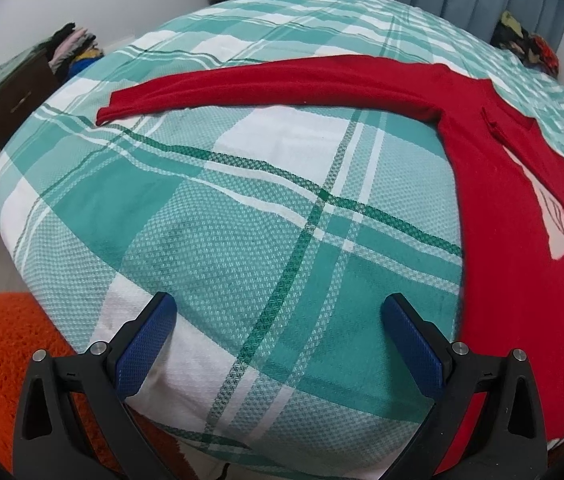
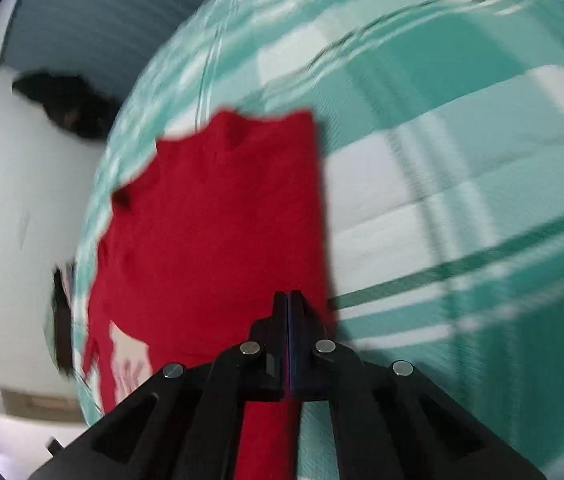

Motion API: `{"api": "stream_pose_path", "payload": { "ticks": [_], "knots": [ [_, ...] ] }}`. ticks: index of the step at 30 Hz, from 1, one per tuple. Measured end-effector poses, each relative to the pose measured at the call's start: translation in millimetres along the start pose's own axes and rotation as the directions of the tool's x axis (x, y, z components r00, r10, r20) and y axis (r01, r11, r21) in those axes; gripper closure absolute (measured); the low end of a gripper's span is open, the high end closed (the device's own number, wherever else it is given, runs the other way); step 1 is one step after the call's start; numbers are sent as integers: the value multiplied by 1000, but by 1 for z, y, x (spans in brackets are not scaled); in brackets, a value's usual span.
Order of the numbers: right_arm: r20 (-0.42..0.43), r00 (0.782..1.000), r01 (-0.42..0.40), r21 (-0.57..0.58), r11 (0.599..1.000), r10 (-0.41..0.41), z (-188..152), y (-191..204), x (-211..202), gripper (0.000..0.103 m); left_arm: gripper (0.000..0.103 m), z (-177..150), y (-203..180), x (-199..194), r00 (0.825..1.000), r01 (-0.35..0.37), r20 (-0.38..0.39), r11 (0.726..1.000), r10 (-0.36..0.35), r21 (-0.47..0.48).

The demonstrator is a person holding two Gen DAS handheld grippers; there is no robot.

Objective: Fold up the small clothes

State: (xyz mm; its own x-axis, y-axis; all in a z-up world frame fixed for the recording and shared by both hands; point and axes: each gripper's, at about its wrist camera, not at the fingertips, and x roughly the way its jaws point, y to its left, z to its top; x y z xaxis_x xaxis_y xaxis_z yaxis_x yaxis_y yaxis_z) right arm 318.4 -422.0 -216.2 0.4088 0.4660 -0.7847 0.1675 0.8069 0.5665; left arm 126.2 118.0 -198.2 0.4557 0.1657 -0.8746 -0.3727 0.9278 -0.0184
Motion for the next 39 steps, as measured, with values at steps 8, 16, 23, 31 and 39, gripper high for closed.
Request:
{"api": "stream_pose_path", "payload": {
  "ticks": [8, 16, 23, 31, 39],
  "knots": [
    [41, 999, 40, -328, 944, -28, -68, 58, -70, 84, 0, 1, 0, 1, 1000, 4, -8, 1000, -4, -5],
    [106, 981, 187, -249, 950, -165, -179, -7, -84, 81, 0, -3, -1, 1, 1000, -6, 2, 1000, 6, 8],
    [126, 978, 189, -183, 965, -167, -195, -33, -92, 80, 0, -6, -3, 1, 1000, -15, 11, 1000, 15, 5],
    [143, 978, 176, -160, 971, -153, -198, -37, -91, 79, 0, -7, 1, 3, 1000, 11, -3, 1000, -11, -3],
    [145, 978, 174, -161, 972, -151, -198, -38, -89, 78, 0, -7, 1, 3, 1000, 18, 17, 1000, -18, -2]
  ]
}}
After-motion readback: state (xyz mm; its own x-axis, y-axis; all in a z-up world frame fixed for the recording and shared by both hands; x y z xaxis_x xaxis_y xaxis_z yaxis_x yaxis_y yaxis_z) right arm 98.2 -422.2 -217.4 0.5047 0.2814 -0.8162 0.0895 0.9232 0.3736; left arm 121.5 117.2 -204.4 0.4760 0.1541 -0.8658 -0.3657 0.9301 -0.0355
